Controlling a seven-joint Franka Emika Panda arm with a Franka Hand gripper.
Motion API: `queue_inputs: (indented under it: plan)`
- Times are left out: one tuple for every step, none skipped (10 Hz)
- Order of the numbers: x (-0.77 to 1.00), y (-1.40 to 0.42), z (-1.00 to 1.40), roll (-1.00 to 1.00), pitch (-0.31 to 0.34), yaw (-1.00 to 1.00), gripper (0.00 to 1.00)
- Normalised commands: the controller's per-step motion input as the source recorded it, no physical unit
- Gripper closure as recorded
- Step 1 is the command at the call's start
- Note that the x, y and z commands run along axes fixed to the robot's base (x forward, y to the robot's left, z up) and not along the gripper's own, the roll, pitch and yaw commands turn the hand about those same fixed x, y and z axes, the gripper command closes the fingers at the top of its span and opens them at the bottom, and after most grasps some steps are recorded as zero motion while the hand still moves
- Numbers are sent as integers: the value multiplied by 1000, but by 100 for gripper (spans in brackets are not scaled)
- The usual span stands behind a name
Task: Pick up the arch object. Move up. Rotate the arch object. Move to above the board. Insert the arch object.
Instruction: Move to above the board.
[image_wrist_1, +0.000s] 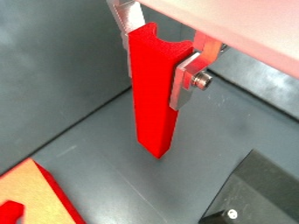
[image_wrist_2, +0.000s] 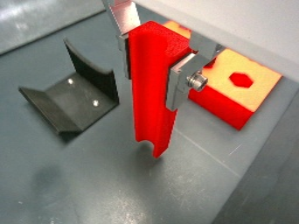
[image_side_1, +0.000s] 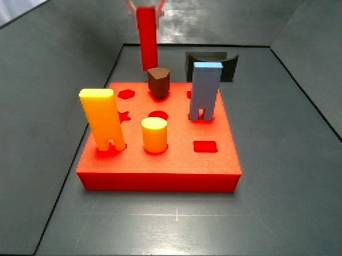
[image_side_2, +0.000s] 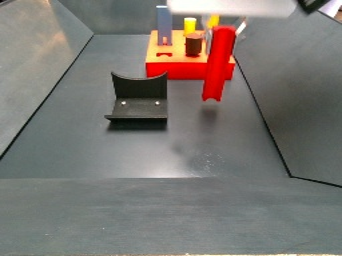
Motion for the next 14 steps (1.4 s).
queue_inputs:
  plan:
    - [-97,-32,1000,188,20,-5,100]
    - [-93,-32,1000,180,43,11,100]
    - [-88,-32,1000,175,51,26,100]
    - [-85,-32,1000,173,55,32,100]
    - [-72,-32,1000,167,65,44,100]
    - [-65,-32,1000,165,71,48,100]
    - [-50,-32,1000,162,86,53,100]
    - [-45,-31,1000,159,92,55,100]
    - [-34,-32,1000,144,92,53,100]
    - [-13,-26,899,120,89,45,100]
    - [0,-17,735,109,92,43,100]
    - [8,-11,568,105,95,43,100]
    - [11,-12,347,101,94,42,100]
    - [9,-10,185,99,94,42,100]
